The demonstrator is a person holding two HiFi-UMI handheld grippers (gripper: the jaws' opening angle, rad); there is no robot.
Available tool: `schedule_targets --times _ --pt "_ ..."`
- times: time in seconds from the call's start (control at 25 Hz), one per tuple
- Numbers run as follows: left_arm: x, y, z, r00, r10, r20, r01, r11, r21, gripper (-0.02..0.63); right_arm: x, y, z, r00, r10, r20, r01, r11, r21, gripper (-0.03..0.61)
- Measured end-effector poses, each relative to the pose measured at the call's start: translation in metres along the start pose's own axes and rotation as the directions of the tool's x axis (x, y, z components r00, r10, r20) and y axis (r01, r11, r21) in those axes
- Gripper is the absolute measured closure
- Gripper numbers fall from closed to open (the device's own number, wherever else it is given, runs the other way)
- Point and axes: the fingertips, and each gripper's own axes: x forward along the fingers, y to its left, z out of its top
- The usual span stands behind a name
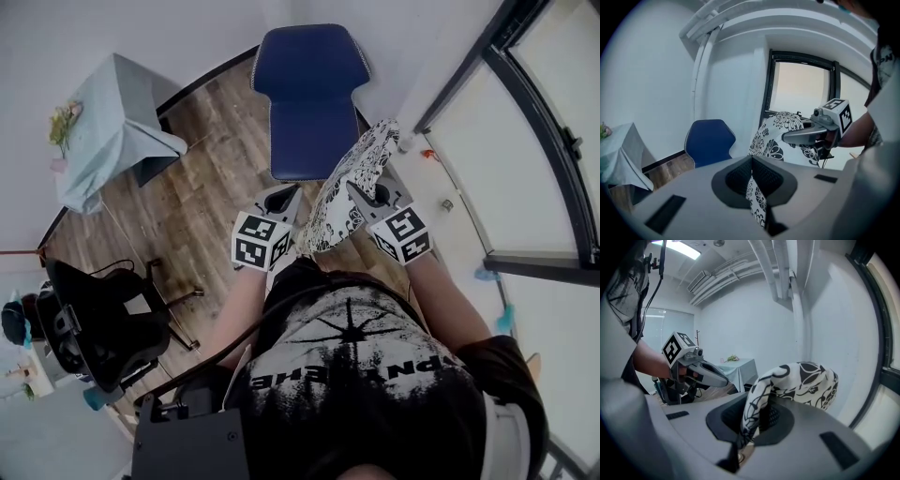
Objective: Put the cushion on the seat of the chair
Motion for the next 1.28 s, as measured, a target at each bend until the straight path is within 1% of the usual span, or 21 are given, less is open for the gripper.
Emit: schedule_targets --times 0.12,0.24,0.44,0.68,0.8,0.96,1.12,1.28 --pt "0.011 0.024 0.009 1.000 -0.023 0.003 0.023 1.000 -0.003 0.598 0.024 -0.009 0.009 1.000 -0.006 -0.005 0.006 1.000 -0.012 0.552" --pt "0.023 0.051 0.018 0.999 -0.046 0.006 0.046 0.999 -0.012 0.598 0.051 -0.020 0.017 0.999 -0.017 -0.030 0.017 1.000 -0.013 0.552" --pt "0.037 0.101 0.027 0.997 -0.075 -0.005 0.075 0.997 -0.023 0.598 0.100 -0.040 0.030 0.996 -0.054 -0.066 0.054 0.999 -0.006 0.552" --pt "0.052 0.163 0.024 0.996 -0.084 -0.030 0.083 0.996 -0.033 0.598 0.161 -0.063 0.036 0.992 -0.073 -0.101 0.073 0.997 -0.009 0.552" --pt "0.056 0.176 0.028 0.996 -0.081 -0.028 0.080 0.996 -0.035 0.598 0.176 -0.070 0.035 0.990 -0.076 -0.116 0.075 0.997 -0.013 0.552" --pt "0.060 0.189 0.028 0.997 -0.076 -0.026 0.075 0.995 -0.060 0.598 0.199 -0.073 0.027 0.986 -0.053 -0.157 0.050 0.998 -0.024 0.552" --pt "0.065 0.212 0.012 0.996 -0.069 -0.058 0.063 0.992 -0.107 0.598 0.242 -0.069 0.016 0.979 0.009 -0.203 -0.014 1.000 -0.020 0.552" --pt "0.075 0.220 0.003 0.992 -0.081 -0.093 0.068 0.989 -0.128 0.598 0.270 -0.072 0.010 0.975 0.044 -0.219 -0.046 0.999 -0.002 0.552"
